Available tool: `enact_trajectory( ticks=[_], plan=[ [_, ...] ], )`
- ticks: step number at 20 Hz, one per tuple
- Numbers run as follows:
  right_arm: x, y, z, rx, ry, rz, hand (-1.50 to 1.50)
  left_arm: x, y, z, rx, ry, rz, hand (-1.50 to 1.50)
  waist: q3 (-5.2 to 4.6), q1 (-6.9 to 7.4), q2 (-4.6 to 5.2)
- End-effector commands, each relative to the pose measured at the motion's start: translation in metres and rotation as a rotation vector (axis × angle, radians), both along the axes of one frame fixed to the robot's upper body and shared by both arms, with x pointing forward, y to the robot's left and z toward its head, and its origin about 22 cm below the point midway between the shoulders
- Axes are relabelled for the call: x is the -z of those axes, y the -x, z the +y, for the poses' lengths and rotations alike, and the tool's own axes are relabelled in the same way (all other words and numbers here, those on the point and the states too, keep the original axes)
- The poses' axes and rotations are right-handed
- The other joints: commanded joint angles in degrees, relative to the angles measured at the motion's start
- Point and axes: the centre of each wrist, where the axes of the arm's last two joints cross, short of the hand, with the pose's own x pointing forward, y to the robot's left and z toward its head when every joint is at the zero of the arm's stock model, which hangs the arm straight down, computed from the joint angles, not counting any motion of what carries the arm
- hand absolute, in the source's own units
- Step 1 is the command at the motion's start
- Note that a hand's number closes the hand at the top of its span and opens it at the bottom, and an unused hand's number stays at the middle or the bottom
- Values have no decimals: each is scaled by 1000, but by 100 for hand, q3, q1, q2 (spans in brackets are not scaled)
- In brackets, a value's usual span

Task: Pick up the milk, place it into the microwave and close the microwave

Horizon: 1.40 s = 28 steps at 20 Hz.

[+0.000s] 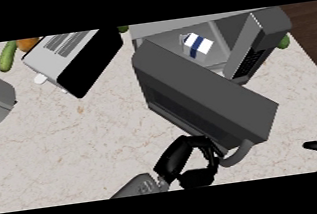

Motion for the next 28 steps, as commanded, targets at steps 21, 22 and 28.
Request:
enact_trajectory(
  ticks=[21,22,28],
  plan=[
    [-75,-66,28,-299,-25,-149,-150,-103,-90,-44,-204,104,-222,150,33,-1116,272],
    [-83,-72,30,-320,-30,-169,-150,-106,-93,-45,-199,104,-236,150,33,-1166,296],
    [-103,-85,37,-389,-30,-189,-150,-126,-111,-48,-251,106,-249,150,40,-1343,366]
  ],
)
